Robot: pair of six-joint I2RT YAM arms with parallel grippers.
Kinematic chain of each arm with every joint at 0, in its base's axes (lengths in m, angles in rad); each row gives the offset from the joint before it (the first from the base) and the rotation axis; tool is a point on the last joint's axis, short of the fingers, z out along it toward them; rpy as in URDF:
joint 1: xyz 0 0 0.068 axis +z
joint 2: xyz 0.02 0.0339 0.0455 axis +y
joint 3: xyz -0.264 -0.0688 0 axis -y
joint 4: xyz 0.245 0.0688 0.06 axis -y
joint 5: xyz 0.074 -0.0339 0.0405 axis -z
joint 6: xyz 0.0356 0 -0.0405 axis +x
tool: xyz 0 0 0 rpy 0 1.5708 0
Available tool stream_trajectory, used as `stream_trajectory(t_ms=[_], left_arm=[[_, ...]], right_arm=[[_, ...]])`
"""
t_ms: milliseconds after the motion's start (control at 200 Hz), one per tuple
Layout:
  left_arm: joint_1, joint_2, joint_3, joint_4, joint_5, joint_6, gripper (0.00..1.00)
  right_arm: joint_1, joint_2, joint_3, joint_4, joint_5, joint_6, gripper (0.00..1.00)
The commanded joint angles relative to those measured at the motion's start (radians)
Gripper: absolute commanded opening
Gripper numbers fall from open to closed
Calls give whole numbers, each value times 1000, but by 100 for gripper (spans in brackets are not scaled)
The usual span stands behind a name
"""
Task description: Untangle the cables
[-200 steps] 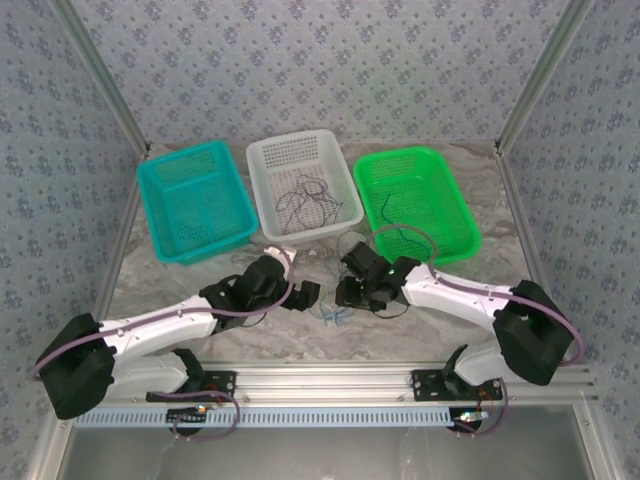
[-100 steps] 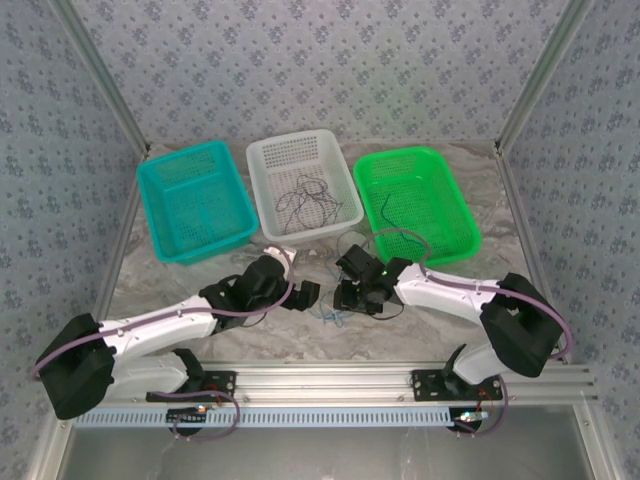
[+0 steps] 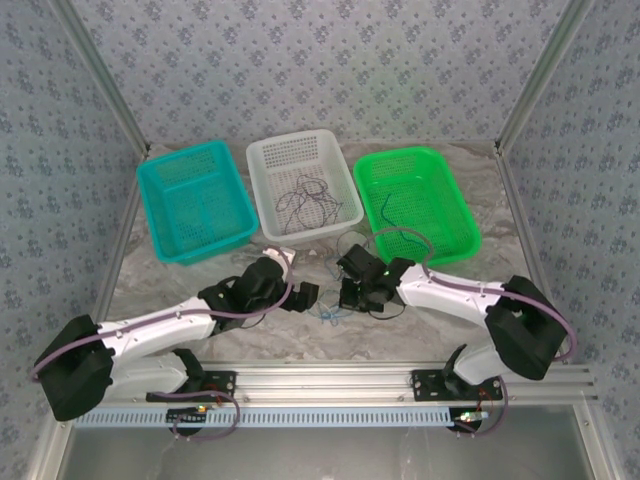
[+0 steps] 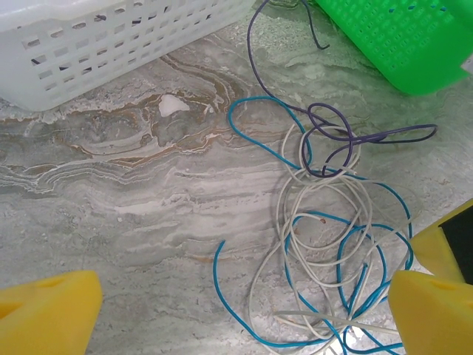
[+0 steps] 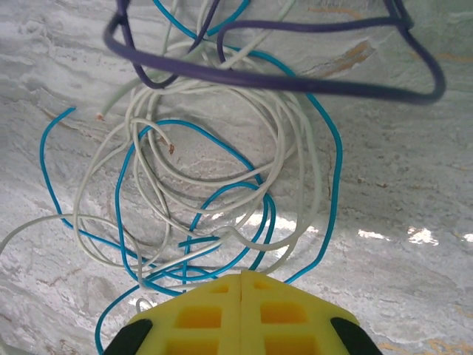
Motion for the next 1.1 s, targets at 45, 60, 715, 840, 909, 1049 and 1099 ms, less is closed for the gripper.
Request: stream_trajectory(t_ms=[45,60,715,840,909,1049,1099], left_arm=[[5,-16,-9,16,-9,-13,100],[5,-16,-9,16,-8,-13,100],[89,148,23,-84,145,-303,73],[94,245,79,-139,183,-338,65],[93,287,96,-141,211,-357,64],[93,333,108,-109,241,-387,63],[92,337,111,-98,243,-395,63]], right_arm=[[6,-69,26,-42,58,1,0],[5,-75,28,-42,61,0,0],[-7,-189,17,-119,164,-22,45],[-9,-196,13,-124,164,-28,46],[-10,-207,9,-125,168,-29,47],[-21,-236,-11,-122,168,-30,48],[-24,-245,-19,-119,166,-32,48]])
